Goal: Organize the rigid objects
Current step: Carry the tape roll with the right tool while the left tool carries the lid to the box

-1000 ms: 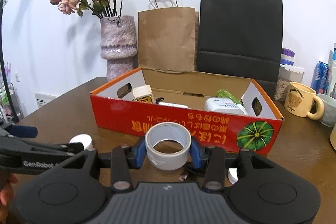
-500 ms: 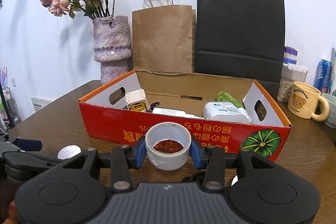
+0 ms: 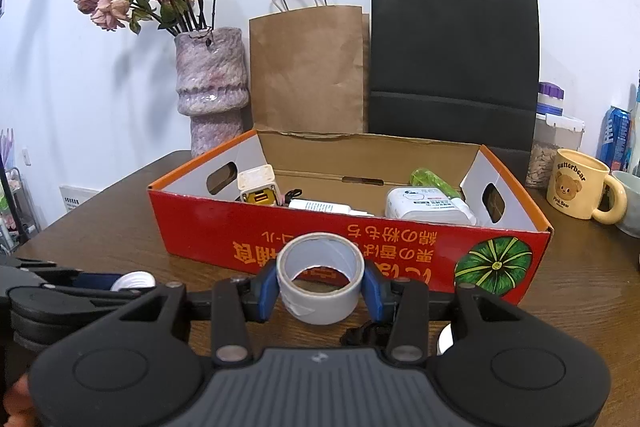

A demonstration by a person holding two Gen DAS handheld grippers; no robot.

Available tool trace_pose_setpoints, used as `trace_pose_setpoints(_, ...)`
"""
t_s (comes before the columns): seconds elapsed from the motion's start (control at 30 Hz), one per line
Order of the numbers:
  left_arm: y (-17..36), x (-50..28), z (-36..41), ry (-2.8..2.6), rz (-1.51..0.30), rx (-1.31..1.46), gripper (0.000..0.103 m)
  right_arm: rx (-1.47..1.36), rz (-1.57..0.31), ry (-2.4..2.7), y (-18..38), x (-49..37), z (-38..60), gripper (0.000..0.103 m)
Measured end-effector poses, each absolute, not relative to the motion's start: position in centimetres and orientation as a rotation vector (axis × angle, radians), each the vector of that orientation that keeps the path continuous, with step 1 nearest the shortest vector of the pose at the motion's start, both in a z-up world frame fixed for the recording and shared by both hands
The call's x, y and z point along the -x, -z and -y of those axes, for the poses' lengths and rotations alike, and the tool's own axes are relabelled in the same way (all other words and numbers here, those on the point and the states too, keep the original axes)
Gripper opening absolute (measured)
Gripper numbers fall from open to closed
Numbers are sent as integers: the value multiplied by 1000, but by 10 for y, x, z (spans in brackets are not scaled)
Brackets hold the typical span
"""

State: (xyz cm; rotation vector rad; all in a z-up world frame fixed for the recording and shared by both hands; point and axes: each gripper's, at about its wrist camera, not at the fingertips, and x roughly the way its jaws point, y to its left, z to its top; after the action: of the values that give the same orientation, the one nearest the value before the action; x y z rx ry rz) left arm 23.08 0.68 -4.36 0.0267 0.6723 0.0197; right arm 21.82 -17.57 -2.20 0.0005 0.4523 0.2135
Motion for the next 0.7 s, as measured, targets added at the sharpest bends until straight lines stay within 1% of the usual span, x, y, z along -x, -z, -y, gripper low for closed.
trace_pose_setpoints(0.7, 24, -199, 8, -8, -554, -70, 41, -13, -402, -215, 13, -196, 184, 42)
